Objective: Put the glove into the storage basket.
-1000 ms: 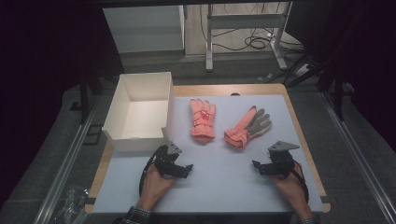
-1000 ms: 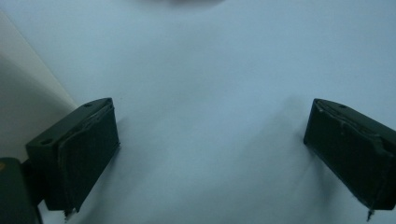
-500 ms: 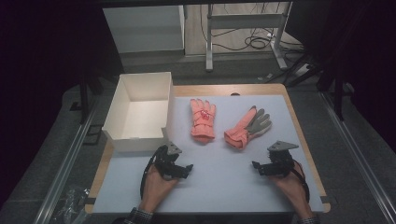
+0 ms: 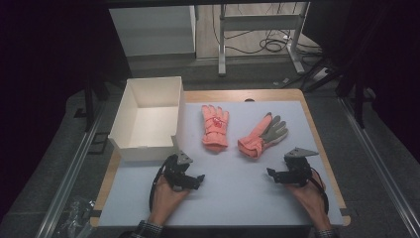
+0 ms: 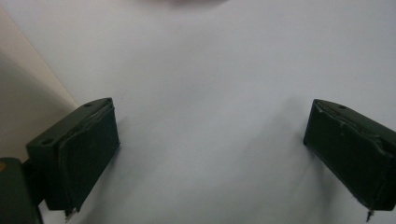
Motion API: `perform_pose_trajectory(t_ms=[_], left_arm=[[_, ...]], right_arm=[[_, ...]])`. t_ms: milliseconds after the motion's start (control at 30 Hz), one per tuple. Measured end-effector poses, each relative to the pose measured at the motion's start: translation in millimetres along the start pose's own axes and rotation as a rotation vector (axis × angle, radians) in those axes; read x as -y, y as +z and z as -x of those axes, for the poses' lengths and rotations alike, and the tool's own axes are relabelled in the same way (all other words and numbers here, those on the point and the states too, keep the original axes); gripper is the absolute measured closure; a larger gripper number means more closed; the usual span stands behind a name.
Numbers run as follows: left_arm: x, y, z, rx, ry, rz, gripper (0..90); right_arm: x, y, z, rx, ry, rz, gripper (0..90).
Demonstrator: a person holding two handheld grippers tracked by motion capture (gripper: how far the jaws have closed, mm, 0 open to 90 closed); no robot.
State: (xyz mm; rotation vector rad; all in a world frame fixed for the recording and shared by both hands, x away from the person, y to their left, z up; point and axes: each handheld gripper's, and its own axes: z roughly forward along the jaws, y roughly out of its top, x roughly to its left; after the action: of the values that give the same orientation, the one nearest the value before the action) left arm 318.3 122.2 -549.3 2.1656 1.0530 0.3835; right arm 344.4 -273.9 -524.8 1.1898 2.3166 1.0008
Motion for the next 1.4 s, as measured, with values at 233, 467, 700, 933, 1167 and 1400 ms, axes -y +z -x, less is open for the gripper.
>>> perform_pose_trajectory(t_ms=[233,467,700,933,1167,1400], left_arm=[[0.0,0.0,0.1,0.000,0.000,0.000,3.3],[0.0,0.0,0.2,-0.001,0.000,-0.001,3.3],[0.0,0.0,0.2,-0.001,0.000,0.000,3.3],[0.0,0.0,0.2,-0.001,0.000,0.000,3.3],[0.0,0.0,0.2,-0.001,-0.001,0.000,3.3],[0.0,0.0,0.2,-0.001,-0.001,0.000,3.3]], right_arm=[[-13.4,-0.8,4.4,-0.010,-0.002,0.002,18.5],[-30.7,-3.6,9.5,-0.008,0.020,0.047,24.3],[-50.0,1.7,13.3,0.025,0.010,0.063,32.6],[-67.0,11.5,25.1,0.033,0.048,0.073,47.8],[-84.6,26.1,31.8,0.065,0.044,0.051,53.3],[-94.9,47.1,39.8,0.096,0.097,0.003,41.9]])
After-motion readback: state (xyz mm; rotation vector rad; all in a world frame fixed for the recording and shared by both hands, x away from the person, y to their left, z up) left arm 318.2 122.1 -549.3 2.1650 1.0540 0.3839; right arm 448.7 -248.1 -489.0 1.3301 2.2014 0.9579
